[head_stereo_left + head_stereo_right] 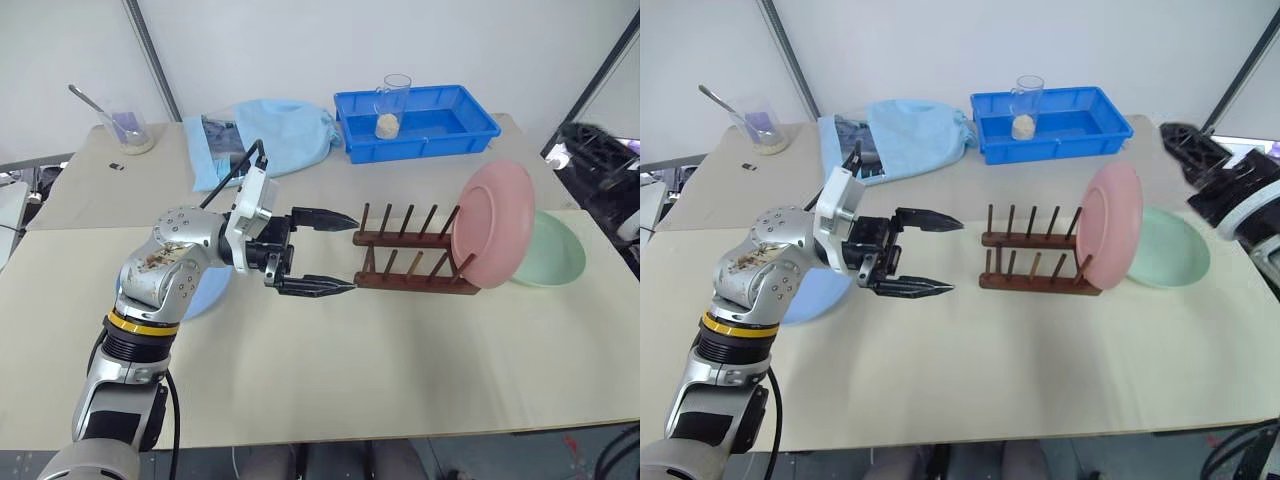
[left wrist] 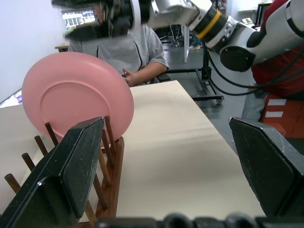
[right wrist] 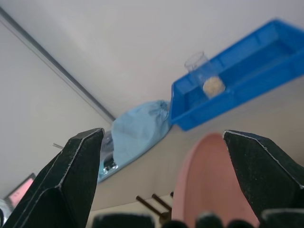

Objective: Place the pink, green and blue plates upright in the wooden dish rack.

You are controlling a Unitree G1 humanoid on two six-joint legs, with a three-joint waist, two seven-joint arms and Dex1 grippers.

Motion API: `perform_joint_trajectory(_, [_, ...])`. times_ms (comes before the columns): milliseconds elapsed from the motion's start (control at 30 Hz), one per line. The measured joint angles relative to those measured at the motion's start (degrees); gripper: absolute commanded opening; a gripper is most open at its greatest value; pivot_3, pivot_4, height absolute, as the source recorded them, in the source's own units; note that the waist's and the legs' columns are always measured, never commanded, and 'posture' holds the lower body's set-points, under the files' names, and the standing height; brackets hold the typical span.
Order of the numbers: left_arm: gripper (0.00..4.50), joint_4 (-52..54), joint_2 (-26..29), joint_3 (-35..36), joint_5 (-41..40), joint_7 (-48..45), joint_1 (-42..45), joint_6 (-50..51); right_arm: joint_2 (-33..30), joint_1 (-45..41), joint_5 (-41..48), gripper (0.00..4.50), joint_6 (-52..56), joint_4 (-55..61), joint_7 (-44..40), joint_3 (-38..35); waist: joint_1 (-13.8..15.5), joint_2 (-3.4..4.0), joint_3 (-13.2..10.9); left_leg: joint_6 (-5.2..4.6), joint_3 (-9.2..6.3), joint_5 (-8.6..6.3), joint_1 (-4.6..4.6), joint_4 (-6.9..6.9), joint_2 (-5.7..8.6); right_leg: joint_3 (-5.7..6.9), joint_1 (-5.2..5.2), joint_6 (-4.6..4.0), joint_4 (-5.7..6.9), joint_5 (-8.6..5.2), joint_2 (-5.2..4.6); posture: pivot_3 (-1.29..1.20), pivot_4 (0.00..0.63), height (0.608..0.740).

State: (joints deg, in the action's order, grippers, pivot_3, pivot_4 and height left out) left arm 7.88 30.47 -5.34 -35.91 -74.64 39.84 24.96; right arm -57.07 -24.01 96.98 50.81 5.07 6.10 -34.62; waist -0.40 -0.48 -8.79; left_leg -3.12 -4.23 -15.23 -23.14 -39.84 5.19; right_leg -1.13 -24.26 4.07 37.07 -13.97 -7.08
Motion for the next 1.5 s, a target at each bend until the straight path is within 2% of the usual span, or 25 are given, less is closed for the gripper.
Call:
perform_joint_trajectory(100, [4.50, 0.1, 0.3, -0.1, -0.1, -0.4, -0.1, 0.5, -6.5, 2.1, -5.4, 4.49, 1.9, 0.4, -6.9, -1.0, 0.1, 0.02, 0.0, -0.13, 0.01, -0.07, 0.00, 0.01, -0.01, 0.02, 0.00, 0.00, 0.00, 0.00, 0.02, 0.00, 0.150, 0.740])
perform_joint_trajectory(133, [4.50, 0.2, 1.5, -0.5, 0.1, -0.9, -0.3, 0.9, -11.3, 6.6, -10.6, 4.49, 3.0, 2.6, -13.8, -2.3, 0.2, 0.03, 0.0, -0.21, 0.01, -0.13, 0.01, 0.01, -0.03, 0.06, 0.01, 0.00, 0.00, 0.00, 0.05, 0.00, 0.150, 0.740])
perform_joint_trajectory(233, [4.50, 0.4, 2.1, -1.1, 0.6, -1.2, -0.6, 1.4, -17.9, 21.0, -26.1, 4.49, 2.1, 8.1, -30.2, -3.6, 0.2, 0.02, 0.0, -0.26, 0.05, -0.16, 0.03, -0.04, -0.04, 0.06, 0.10, 0.01, -0.02, 0.00, 0.07, 0.00, 0.150, 0.740])
perform_joint_trajectory(300, [4.50, 0.8, 2.0, -1.4, 1.2, -1.1, -1.0, 1.1, -20.0, 32.4, -40.3, 4.49, -3.9, 10.2, -41.1, -2.9, 0.5, 0.01, 0.0, -0.31, 0.08, -0.18, 0.00, -0.14, -0.01, 0.05, 0.11, 0.08, -0.07, 0.01, 0.07, 0.00, 0.150, 0.740])
perform_joint_trajectory(400, [4.50, 1.4, 2.1, -1.8, 2.1, -1.1, -1.9, 0.2, -20.7, 40.8, -56.9, 4.49, -14.2, 8.6, -50.4, 1.5, 0.5, 0.01, 0.0, -0.30, 0.19, -0.18, 0.04, -0.17, 0.02, -0.05, 0.09, 0.13, -0.06, 0.03, 0.05, 0.00, 0.150, 0.740])
perform_joint_trajectory(467, [4.50, 2.0, 1.9, -2.1, 2.4, -0.9, -2.1, -0.1, -21.0, 40.1, -65.3, 4.49, -21.6, 5.6, -53.1, 6.4, 0.3, 0.00, 0.0, -0.25, 0.21, -0.15, 0.12, -0.15, 0.01, -0.11, 0.11, 0.13, -0.05, 0.04, 0.04, 0.00, 0.150, 0.740])
perform_joint_trajectory(533, [4.50, 2.9, 1.4, -2.3, 2.8, -0.2, -2.3, -0.9, -20.6, 35.9, -71.0, 4.49, -27.3, 2.2, -54.2, 12.4, -0.2, -0.01, 0.0, -0.12, 0.22, -0.08, 0.24, -0.06, 0.00, -0.18, 0.14, 0.13, -0.05, 0.04, 0.03, 0.00, 0.150, 0.740])
perform_joint_trajectory(600, [4.50, 3.7, 1.1, -2.5, 3.1, 0.4, -2.6, -1.0, -18.4, 28.7, -75.5, 4.49, -31.2, -1.7, -54.8, 18.9, -0.5, -0.02, 0.0, 0.25, 0.24, 0.13, 0.25, 0.01, -0.04, -0.22, 0.11, 0.11, -0.05, 0.04, 0.05, 0.00, 0.150, 0.740])
perform_joint_trajectory(733, [4.50, 5.2, 0.8, -2.7, 3.1, 1.5, -3.0, -1.0, -12.5, 16.9, -83.3, 4.49, -36.6, -11.3, -56.6, 29.6, -0.4, -0.02, 0.0, 0.34, 0.26, 0.19, 0.26, 0.05, -0.02, -0.29, 0.08, 0.11, -0.04, 0.04, 0.05, 0.00, 0.150, 0.740])
perform_joint_trajectory(967, [4.50, 5.8, 0.7, -2.6, 2.8, 2.1, -3.5, -1.0, -5.9, 3.1, -92.0, 4.49, -42.5, -25.8, -59.9, 37.6, 0.0, 0.00, 0.0, 0.34, 0.26, 0.18, 0.19, 0.03, 0.01, -0.32, 0.00, 0.11, -0.05, 0.05, 0.01, 0.00, 0.150, 0.740])
perform_joint_trajectory(1067, [4.50, 6.2, 0.7, -2.6, 2.4, 2.0, -3.6, -1.0, -3.9, -1.0, -94.1, 3.69, -43.3, -31.0, -61.3, 38.8, 0.0, 0.00, 0.0, 0.34, 0.26, 0.18, 0.20, 0.05, 0.00, -0.32, 0.00, 0.11, -0.06, 0.05, 0.03, 0.00, 0.150, 0.740])
perform_joint_trajectory(1100, [4.50, 6.3, 0.7, -2.6, 2.3, 2.0, -3.6, -1.0, -3.4, -1.8, -94.5, 3.63, -43.3, -32.2, -61.7, 38.9, 0.0, 0.01, 0.0, 0.34, 0.26, 0.18, 0.18, 0.05, 0.00, -0.33, -0.02, 0.11, -0.05, 0.05, 0.02, 0.00, 0.150, 0.740])
perform_joint_trajectory(1133, [4.50, 6.4, 0.7, -2.6, 2.3, 2.1, -3.7, -1.0, -3.2, -2.2, -94.7, 2.98, -43.3, -33.0, -62.2, 39.2, 0.0, 0.01, 0.0, 0.34, 0.26, 0.18, 0.19, 0.04, 0.00, -0.33, -0.01, 0.11, -0.05, 0.05, 0.02, 0.00, 0.150, 0.740])
perform_joint_trajectory(1167, [4.50, 6.4, 0.7, -2.6, 2.3, 2.1, -3.7, -1.0, -2.7, -3.4, -95.1, 2.85, -43.3, -34.7, -63.0, 39.6, 0.0, 0.01, 0.0, 0.34, 0.27, 0.18, 0.19, 0.04, 0.00, -0.34, -0.01, 0.11, -0.06, 0.05, 0.02, 0.00, 0.150, 0.740])
perform_joint_trajectory(1300, [4.50, 6.4, 0.8, -2.6, 2.3, 2.5, -3.8, -1.0, -1.2, -5.7, -96.3, 1.43, -43.3, -38.6, -63.3, 39.6, -0.1, 0.01, 0.0, 0.34, 0.27, 0.18, 0.21, 0.03, 0.00, -0.35, 0.00, 0.11, -0.05, 0.05, 0.02, 0.00, 0.150, 0.740])
perform_joint_trajectory(1333, [4.50, 6.4, 0.8, -2.6, 2.3, 2.6, -3.8, -1.0, -0.9, -6.1, -96.4, 1.21, -43.3, -39.0, -63.2, 39.6, -0.2, 0.01, 0.0, 0.34, 0.26, 0.18, 0.22, 0.03, -0.01, -0.35, 0.01, 0.11, -0.05, 0.05, 0.02, 0.00, 0.150, 0.740])
perform_joint_trajectory(1400, [4.50, 6.4, 0.8, -2.6, 2.3, 2.7, -3.8, -1.0, -0.5, -6.3, -96.8, 0.39, -43.3, -39.5, -62.9, 39.6, -0.2, 0.01, 0.0, 0.34, 0.27, 0.18, 0.22, 0.03, 0.00, -0.36, 0.01, 0.11, -0.04, 0.05, 0.02, 0.00, 0.150, 0.740])
perform_joint_trajectory(1433, [4.50, 6.4, 0.9, -2.6, 2.3, 2.7, -3.8, -1.0, -0.4, -6.4, -96.8, 0.12, -43.5, -39.3, -62.8, 39.2, -0.2, 0.01, 0.0, 0.34, 0.27, 0.18, 0.23, 0.03, 0.00, -0.36, 0.02, 0.11, -0.04, 0.05, 0.02, 0.00, 0.150, 0.740])
perform_joint_trajectory(1500, [4.50, 6.4, 0.9, -2.6, 2.3, 2.7, -3.8, -1.0, -0.4, -6.8, -96.9, 0.06, -43.8, -38.8, -62.2, 38.4, -0.1, 0.01, 0.0, 0.35, 0.26, 0.18, 0.26, 0.02, -0.01, -0.35, 0.06, 0.11, -0.04, 0.05, 0.02, 0.00, 0.150, 0.740])
